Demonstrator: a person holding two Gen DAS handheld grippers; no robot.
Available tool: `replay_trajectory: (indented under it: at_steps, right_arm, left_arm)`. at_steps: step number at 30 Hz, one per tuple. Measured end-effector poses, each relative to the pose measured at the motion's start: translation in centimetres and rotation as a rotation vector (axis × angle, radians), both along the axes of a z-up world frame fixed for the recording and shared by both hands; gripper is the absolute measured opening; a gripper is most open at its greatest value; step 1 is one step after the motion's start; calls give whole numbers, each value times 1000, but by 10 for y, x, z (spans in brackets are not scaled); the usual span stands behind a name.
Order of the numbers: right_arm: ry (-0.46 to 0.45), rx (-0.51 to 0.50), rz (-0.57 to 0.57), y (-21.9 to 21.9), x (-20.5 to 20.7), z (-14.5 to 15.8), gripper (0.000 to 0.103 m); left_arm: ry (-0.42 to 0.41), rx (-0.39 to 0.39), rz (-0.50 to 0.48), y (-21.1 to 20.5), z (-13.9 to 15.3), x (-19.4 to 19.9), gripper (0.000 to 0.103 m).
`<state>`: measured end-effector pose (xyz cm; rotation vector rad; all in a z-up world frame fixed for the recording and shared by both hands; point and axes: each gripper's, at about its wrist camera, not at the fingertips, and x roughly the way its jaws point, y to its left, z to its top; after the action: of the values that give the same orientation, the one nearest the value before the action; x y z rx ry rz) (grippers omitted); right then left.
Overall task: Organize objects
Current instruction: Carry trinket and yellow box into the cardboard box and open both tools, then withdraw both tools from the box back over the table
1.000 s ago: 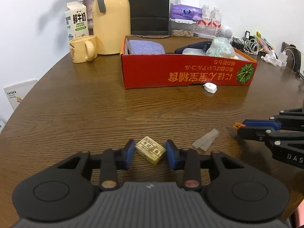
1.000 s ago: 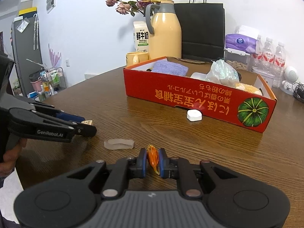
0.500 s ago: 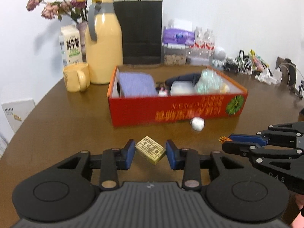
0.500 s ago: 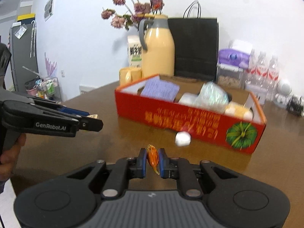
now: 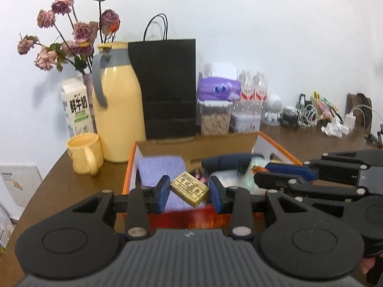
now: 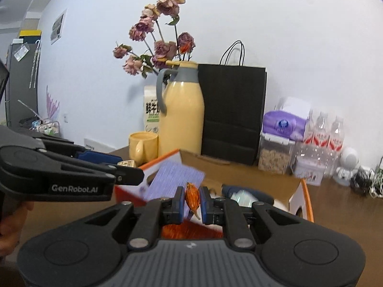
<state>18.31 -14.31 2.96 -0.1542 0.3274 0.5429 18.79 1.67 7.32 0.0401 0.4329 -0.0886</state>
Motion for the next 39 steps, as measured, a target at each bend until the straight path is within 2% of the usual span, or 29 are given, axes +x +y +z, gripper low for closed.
replay_trajectory:
  at_steps: [9, 12, 14, 16, 22, 28, 29, 30, 31, 33, 35, 37, 39]
  right_arm:
    - [-25, -26, 1, 16, 56, 8, 12]
    - [-19, -21, -19, 20, 77, 7, 12]
    - [-12, -1, -44, 20, 89, 3, 12]
    - [3, -1, -63, 20, 99, -3, 12]
    - [74, -9, -77, 13, 117, -21, 12]
    - [88, -15, -88, 11, 119, -27, 13]
    - [87, -15, -90, 10, 119, -27, 13]
    - [85, -15, -95, 10, 119, -27, 13]
    - [81, -16, -102, 9, 118, -26, 16]
    - [77, -16, -113, 8, 118, -25, 33]
    - [69, -17, -137, 6, 118, -25, 70]
    - [58, -25, -165, 5, 119, -24, 93]
    - [56, -31, -183, 5, 119, -24, 97]
  left_arm:
    - [-17, -20, 28, 0, 6, 58, 36]
    - [-3, -46, 57, 3, 4, 82, 37]
    - [7, -94, 76, 6, -1, 95, 37]
    - [34, -81, 79, 4, -6, 107, 37]
    - [76, -79, 110, 9, -22, 121, 37]
    - [86, -50, 121, 5, -28, 123, 37]
    - [80, -42, 129, 5, -28, 122, 39]
    - [73, -35, 132, 4, -28, 121, 49]
    - [62, -24, 138, 3, -27, 119, 62]
    - [34, -8, 151, 1, -25, 115, 79]
    - [12, -2, 157, 1, -22, 112, 86]
    - [7, -4, 170, 2, -21, 112, 103]
    - [5, -2, 188, 2, -21, 112, 103]
